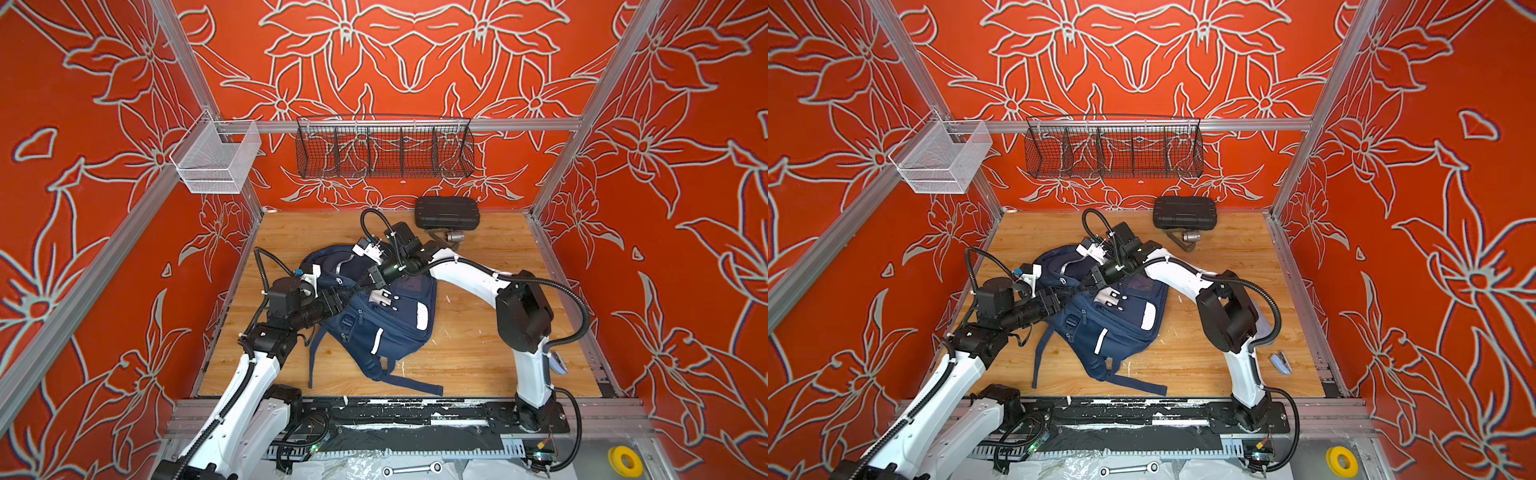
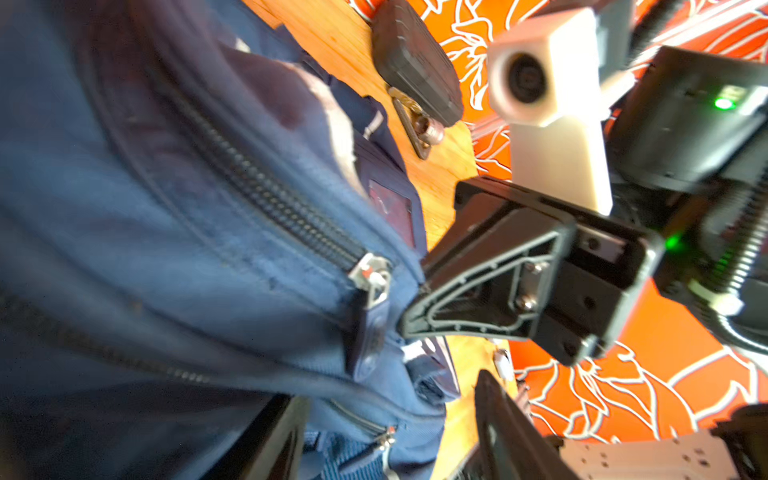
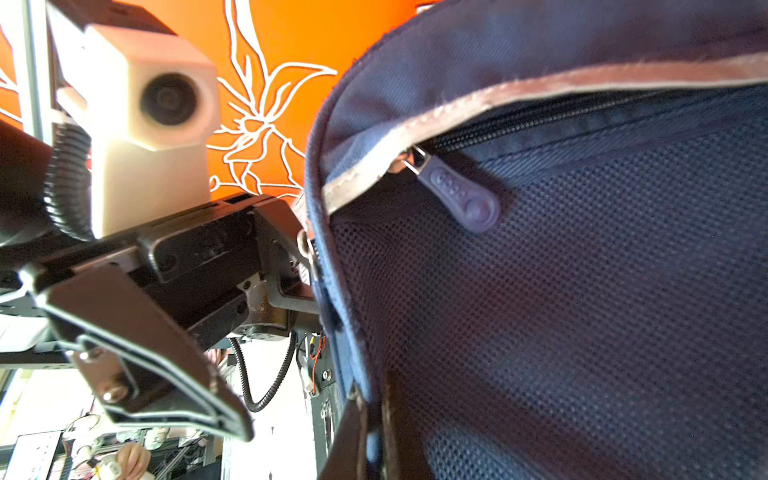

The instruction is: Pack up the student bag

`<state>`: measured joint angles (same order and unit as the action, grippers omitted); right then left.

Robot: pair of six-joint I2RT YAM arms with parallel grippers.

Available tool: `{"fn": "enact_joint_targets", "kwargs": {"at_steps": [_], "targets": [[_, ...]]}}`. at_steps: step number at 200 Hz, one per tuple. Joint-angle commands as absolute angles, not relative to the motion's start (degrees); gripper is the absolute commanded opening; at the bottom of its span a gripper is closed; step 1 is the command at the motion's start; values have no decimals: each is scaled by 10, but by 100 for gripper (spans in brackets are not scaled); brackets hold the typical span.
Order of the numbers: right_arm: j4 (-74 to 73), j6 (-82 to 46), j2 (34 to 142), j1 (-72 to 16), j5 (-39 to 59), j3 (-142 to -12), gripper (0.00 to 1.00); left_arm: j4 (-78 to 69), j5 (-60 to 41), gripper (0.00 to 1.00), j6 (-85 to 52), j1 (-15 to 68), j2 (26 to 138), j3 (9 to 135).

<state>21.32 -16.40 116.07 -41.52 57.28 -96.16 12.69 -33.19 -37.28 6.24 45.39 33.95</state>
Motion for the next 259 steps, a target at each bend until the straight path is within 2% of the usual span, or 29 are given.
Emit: {"fn": "enact_joint_targets", "kwargs": {"at_steps": [1, 73, 176, 210, 259], "targets": [[202, -163, 1158, -414, 637, -1002, 0, 136, -388, 63, -346, 61, 450, 381], [222, -156, 1155, -405, 637, -1012, 0, 212, -386, 63, -282, 59, 473, 441], [219, -165, 1138, -405, 656, -1014, 0, 191, -370, 69, -252, 33, 485, 408], [191, -191, 1138, -405, 677, -1013, 0, 142, -377, 72, -267, 31, 497, 381], [182, -204, 1138, -405, 680, -1009, 0, 25, -425, 72, -317, 31, 521, 356]]}}
